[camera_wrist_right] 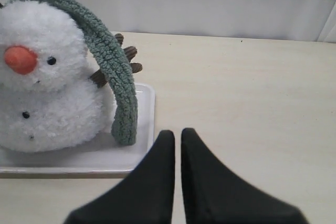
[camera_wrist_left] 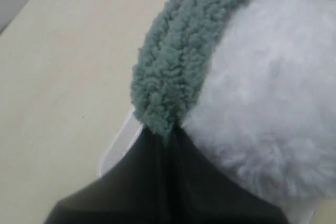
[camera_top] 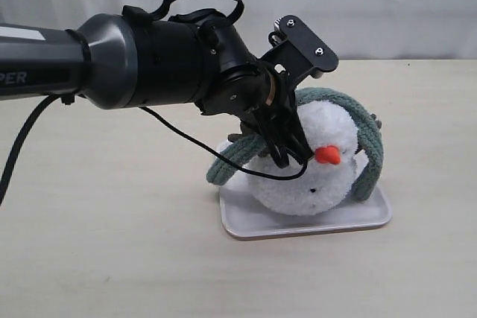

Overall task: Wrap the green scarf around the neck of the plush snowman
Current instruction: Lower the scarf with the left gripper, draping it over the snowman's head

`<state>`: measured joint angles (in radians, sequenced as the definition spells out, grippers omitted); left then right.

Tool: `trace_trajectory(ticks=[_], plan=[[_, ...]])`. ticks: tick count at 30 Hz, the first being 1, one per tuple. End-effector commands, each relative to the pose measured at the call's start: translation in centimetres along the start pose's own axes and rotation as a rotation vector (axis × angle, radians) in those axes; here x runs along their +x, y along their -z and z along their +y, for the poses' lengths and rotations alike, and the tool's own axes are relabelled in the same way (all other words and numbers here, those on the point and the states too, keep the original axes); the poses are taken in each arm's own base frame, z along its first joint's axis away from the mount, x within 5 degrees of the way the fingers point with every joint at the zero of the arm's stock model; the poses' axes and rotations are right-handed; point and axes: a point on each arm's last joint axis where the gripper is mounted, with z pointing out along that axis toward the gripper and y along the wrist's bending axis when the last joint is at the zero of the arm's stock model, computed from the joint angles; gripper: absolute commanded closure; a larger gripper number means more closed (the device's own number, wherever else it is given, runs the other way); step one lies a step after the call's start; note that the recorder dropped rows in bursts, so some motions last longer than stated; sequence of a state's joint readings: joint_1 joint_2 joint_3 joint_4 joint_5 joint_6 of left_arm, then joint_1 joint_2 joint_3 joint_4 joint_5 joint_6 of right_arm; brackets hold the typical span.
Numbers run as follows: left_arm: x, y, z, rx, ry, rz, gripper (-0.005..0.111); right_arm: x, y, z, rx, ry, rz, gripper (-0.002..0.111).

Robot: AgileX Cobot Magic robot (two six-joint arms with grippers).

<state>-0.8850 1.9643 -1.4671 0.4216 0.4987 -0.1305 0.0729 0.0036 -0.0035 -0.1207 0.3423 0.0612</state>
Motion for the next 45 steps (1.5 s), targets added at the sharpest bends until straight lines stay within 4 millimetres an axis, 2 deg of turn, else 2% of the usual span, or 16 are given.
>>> trace_trajectory(ticks=[1,10,17,25,27,33,35,37,41,45], plan=[[0.3,0.2,-0.1,0.027,0.076,0.044,0.107,0.1,0.0,0.0,0.003,0.006,0.001,0.104],[0.4,0.0,-0.5,0.064,0.188,0.060,0.107,0.1,0.0,0.0,0.003,0.006,0.001,0.104],[0.5,-1.4,-1.2,0.090,0.216,0.033,0.107,0.1,0.0,0.0,0.003,0.006,0.001,0.104],[0.1,-1.5,-1.0,0.080,0.237,-0.015,0.105,0.1,0.0,0.0,0.003,0.006,0.001,0.104],[0.2,-1.6,-0.8,0.077,0.240,-0.012,0.099,0.1,0.0,0.0,0.003,0.006,0.001,0.104],[0.5,-1.7,0.2,0.057,0.245,-0.003,0.061,0.1,0.0,0.0,0.003,0.006,0.001,0.104],[0.6,-1.5,0.5,0.039,0.220,0.006,0.054,0.1,0.0,0.0,0.003,0.006,0.001,0.104],[0.5,-0.9,0.8,0.020,0.196,0.014,0.050,0.1,0.0,0.0,0.003,0.006,0.001,0.104],[-0.1,1.3,1.6,0.000,0.189,-0.003,0.050,0.1,0.0,0.0,0.003,0.006,0.001,0.104],[-1.0,5.8,2.9,-0.031,0.157,-0.022,0.050,0.1,0.0,0.0,0.003,0.006,0.001,0.104]])
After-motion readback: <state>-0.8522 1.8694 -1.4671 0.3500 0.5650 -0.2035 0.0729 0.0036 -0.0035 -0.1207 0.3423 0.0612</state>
